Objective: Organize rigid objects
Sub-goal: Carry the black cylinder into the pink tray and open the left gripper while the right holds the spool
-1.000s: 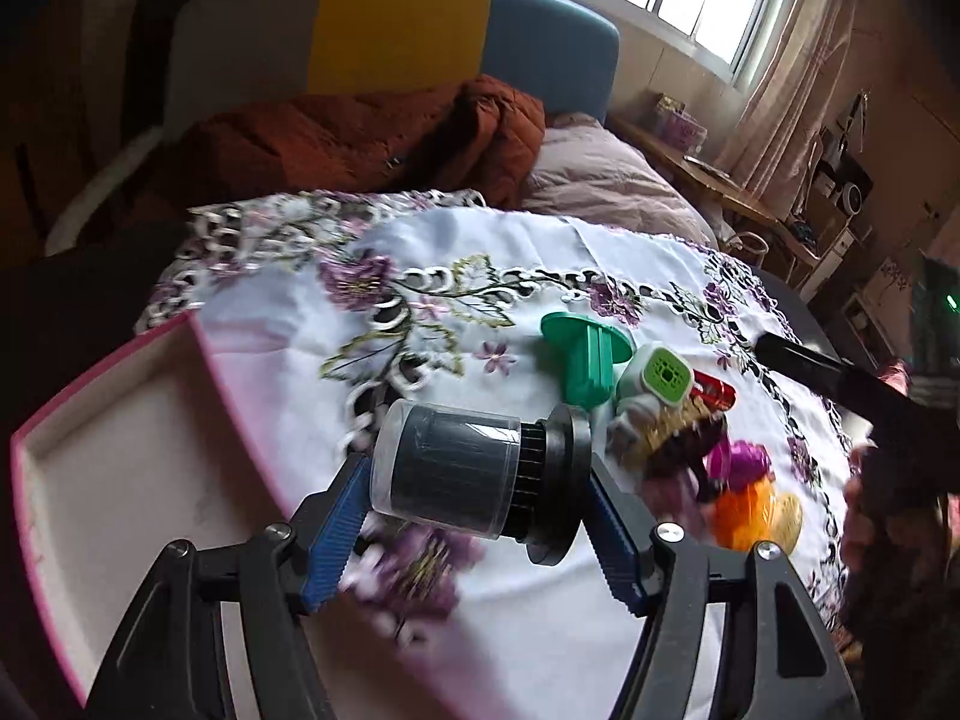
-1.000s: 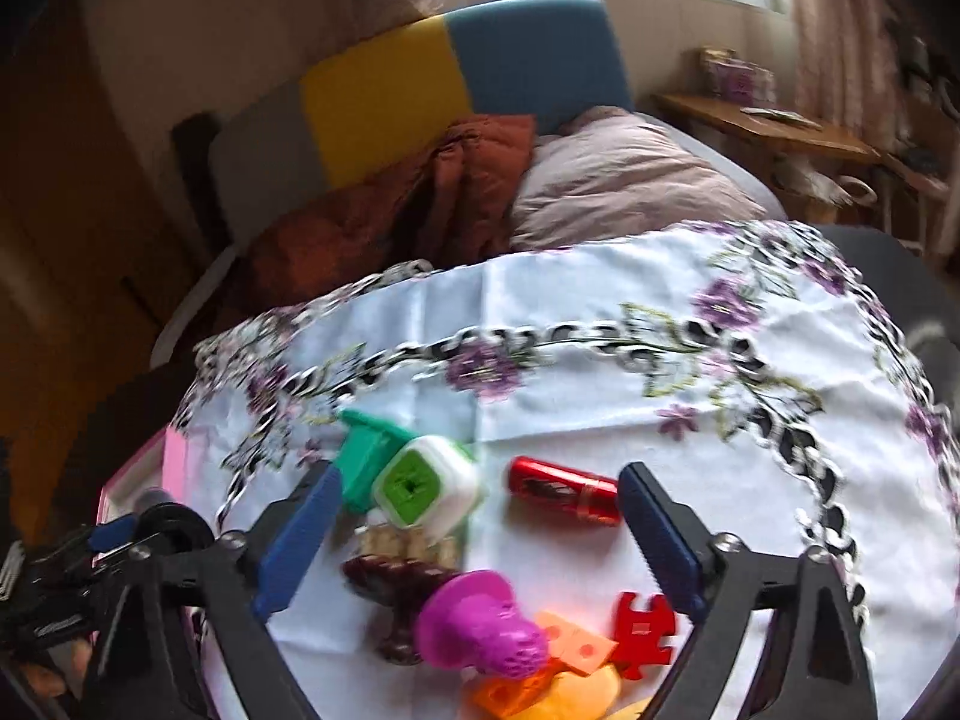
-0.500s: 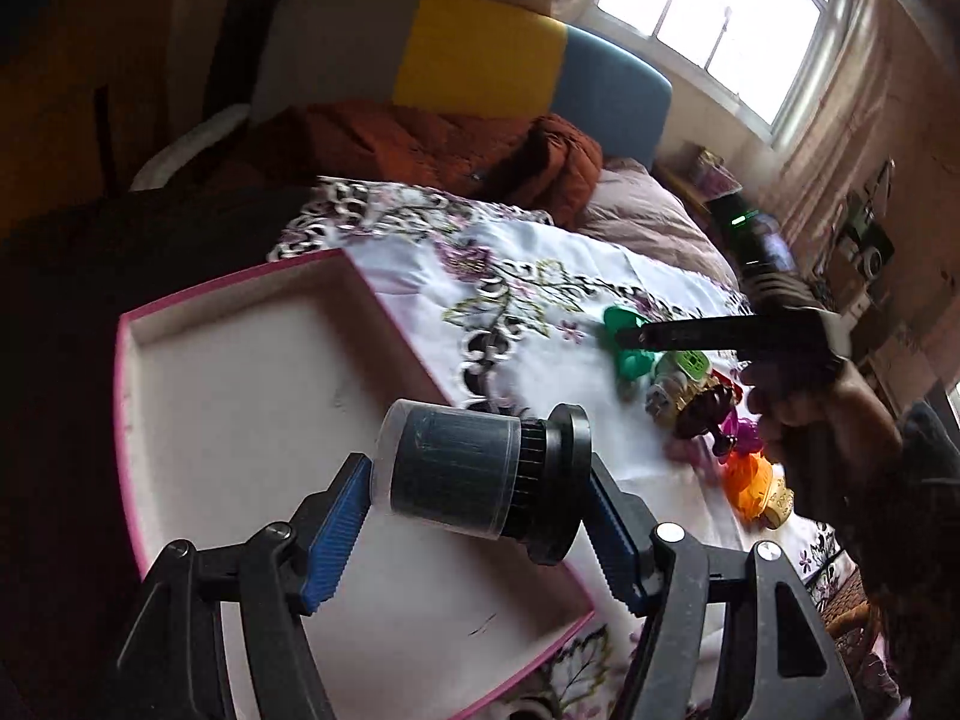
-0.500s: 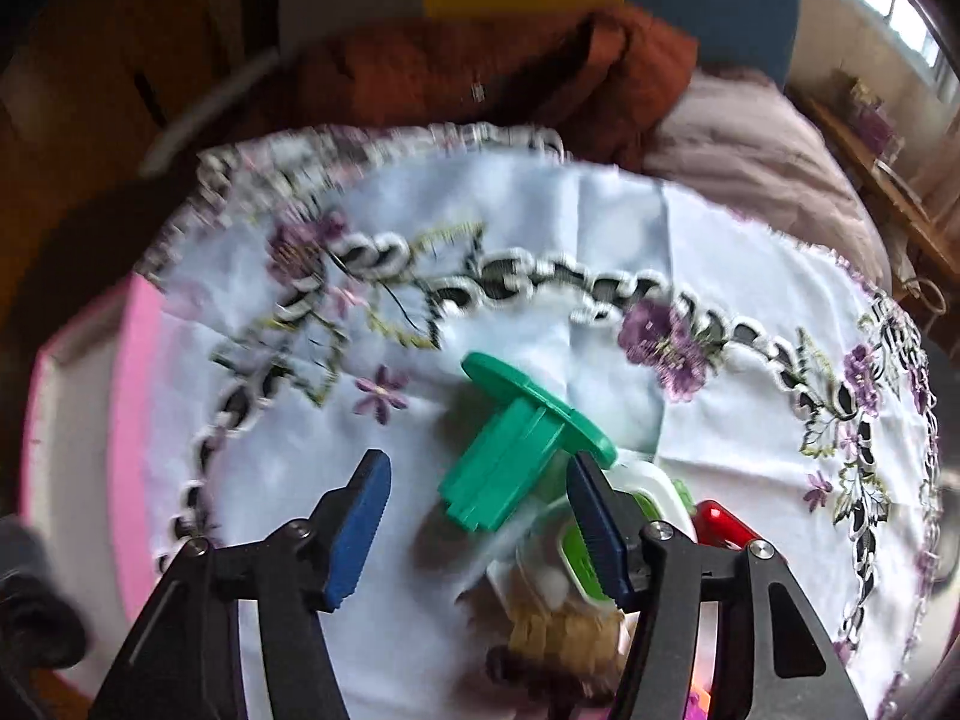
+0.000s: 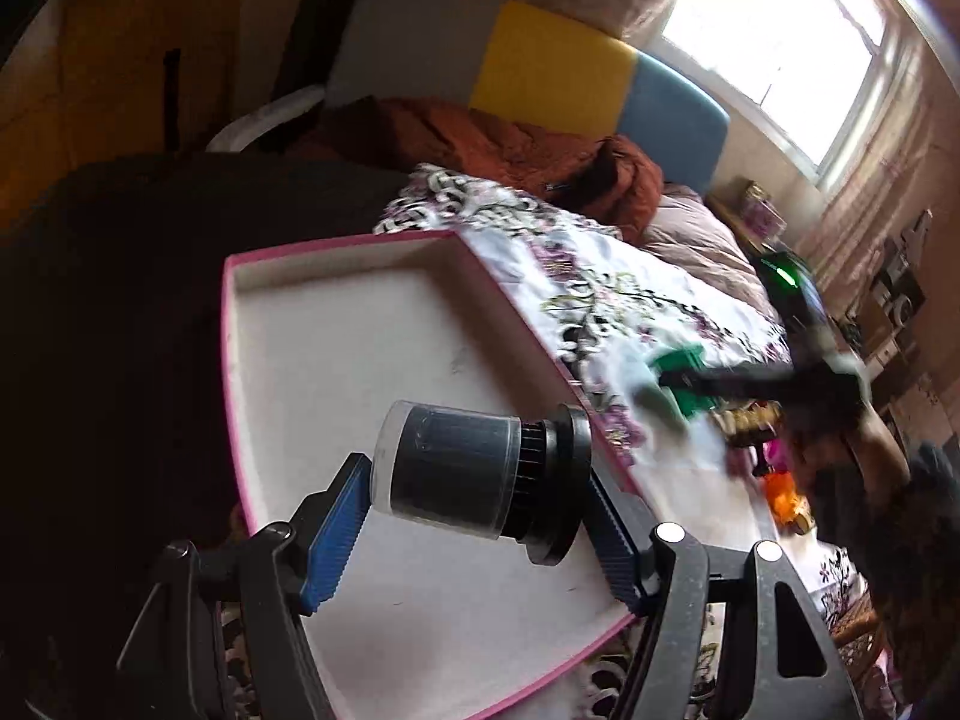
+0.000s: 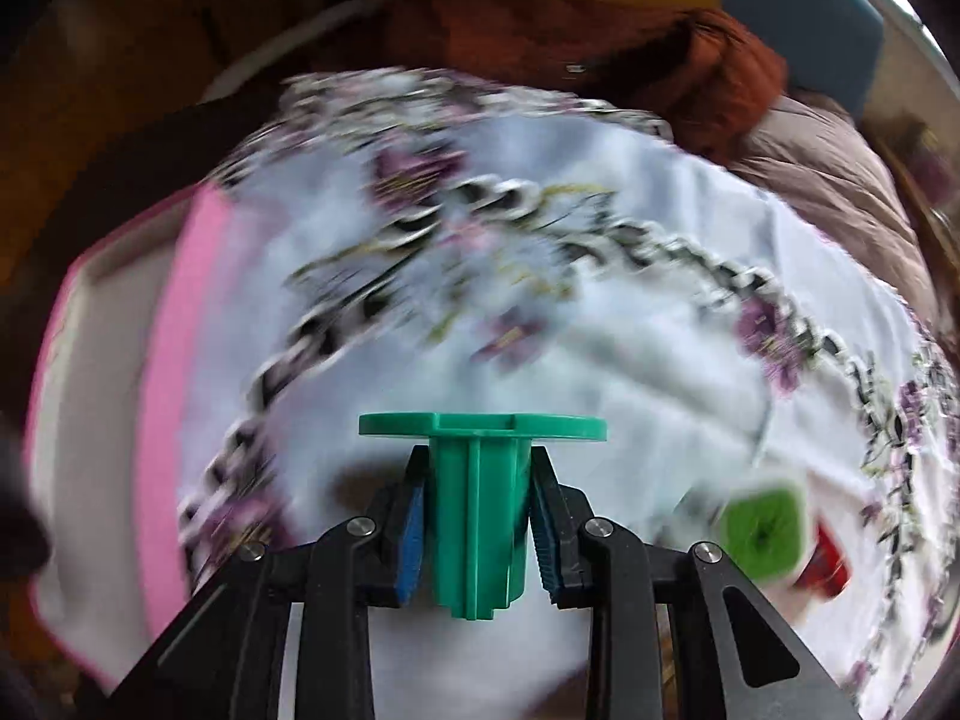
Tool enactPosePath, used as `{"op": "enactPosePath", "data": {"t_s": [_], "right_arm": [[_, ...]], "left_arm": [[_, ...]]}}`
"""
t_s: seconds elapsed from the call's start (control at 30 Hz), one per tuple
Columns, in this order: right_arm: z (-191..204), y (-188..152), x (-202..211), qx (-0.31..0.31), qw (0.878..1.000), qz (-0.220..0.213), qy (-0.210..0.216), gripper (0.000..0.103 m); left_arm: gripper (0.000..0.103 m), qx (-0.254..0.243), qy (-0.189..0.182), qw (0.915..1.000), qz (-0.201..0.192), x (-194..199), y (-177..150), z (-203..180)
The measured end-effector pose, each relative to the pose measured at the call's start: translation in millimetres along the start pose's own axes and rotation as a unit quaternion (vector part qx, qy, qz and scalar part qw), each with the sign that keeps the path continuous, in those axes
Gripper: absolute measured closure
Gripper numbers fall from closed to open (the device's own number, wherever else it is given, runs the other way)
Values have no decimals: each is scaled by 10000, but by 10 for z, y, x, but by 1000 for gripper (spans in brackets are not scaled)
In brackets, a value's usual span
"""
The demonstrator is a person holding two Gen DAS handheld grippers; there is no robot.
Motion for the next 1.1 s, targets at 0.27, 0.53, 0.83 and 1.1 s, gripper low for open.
{"op": "enactPosePath", "data": {"t_s": [0.27,0.53,0.83,1.1], "right_arm": [[144,-426,107,56,9998,-137,150,72],[137,-418,96,128,9996,-204,162,72],[147,-464,126,180,9989,-382,183,72],[147,-475,129,166,9990,-393,135,72]], "left_arm": [[33,271,310,9990,-180,35,281,366],[33,454,735,9960,-221,-127,676,738],[33,469,856,9952,-79,-339,751,799],[33,350,1229,9916,196,-606,763,887]]}}
Point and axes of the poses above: each gripper's, at about its wrist camera, not at the fingertips, and x roughly against the way its jaws point, z to its left, y to its top, the point moved 4 cm from there along -x, roughly the way its jaws point, and after that the axes turned 13 degrees about -y, right-handed, at the moved point
